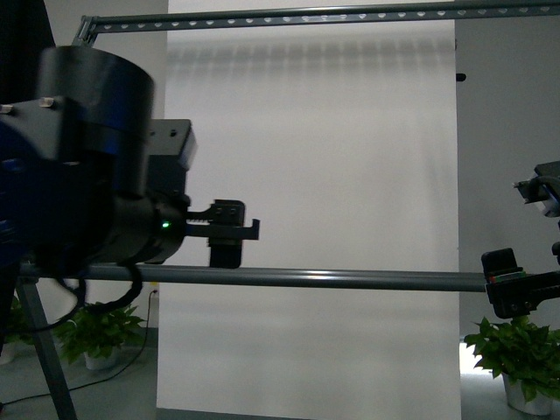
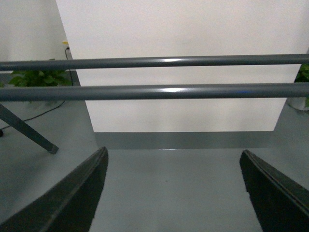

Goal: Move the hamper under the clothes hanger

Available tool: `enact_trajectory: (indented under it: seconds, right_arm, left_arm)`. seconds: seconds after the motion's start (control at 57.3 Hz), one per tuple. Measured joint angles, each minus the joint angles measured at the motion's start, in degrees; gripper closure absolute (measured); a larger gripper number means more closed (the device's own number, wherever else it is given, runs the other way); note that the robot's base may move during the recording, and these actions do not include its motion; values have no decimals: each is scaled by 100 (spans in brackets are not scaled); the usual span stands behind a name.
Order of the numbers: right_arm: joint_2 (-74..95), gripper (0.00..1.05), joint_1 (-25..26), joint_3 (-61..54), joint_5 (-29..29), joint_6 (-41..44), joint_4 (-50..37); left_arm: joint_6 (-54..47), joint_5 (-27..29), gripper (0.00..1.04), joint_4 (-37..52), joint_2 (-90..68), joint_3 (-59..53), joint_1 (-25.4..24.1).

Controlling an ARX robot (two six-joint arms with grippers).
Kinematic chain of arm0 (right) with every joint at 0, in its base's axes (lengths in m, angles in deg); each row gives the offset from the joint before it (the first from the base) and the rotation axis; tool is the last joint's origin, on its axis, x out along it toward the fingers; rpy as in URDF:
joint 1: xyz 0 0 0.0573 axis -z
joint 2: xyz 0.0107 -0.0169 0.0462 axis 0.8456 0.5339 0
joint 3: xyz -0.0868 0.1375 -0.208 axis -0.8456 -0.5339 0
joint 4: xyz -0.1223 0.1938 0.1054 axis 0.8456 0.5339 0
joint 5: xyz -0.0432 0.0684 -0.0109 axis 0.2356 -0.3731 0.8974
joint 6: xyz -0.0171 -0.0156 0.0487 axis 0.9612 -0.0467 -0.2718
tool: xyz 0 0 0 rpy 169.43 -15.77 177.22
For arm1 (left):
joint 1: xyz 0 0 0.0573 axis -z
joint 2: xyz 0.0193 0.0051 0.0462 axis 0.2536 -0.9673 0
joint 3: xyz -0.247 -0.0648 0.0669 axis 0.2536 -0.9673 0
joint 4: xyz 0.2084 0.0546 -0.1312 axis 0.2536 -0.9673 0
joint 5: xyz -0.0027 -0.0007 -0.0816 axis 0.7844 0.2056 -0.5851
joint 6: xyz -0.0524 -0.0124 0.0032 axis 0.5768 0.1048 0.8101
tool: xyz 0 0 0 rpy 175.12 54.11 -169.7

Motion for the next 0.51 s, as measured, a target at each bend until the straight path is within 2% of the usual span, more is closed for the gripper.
enact_trajectory:
  seconds: [0.087,0.244,0.419,0.454,0.506]
  right_arm:
    - [-251,27,0,-433,-63,-369,-151]
    - [-953,52,-7,-1624,-87,-758,-717]
    - [-1690,87,-7,-3008,-85,-861,-1233]
    - [-1871,97,-7,-3289,-85,-874,-1318]
    - [-2017,103,-7,-3491,-87,-876,-1373]
  left_arm:
    - [94,-116,41,348,391,-662,-120]
    - [181,-328,67,1056,1250,-2223,-490]
    - [227,-697,102,1626,2011,-3779,-767]
    - [238,-754,101,1738,2225,-4103,-839]
    - [238,-800,101,1803,2378,-4317,-901]
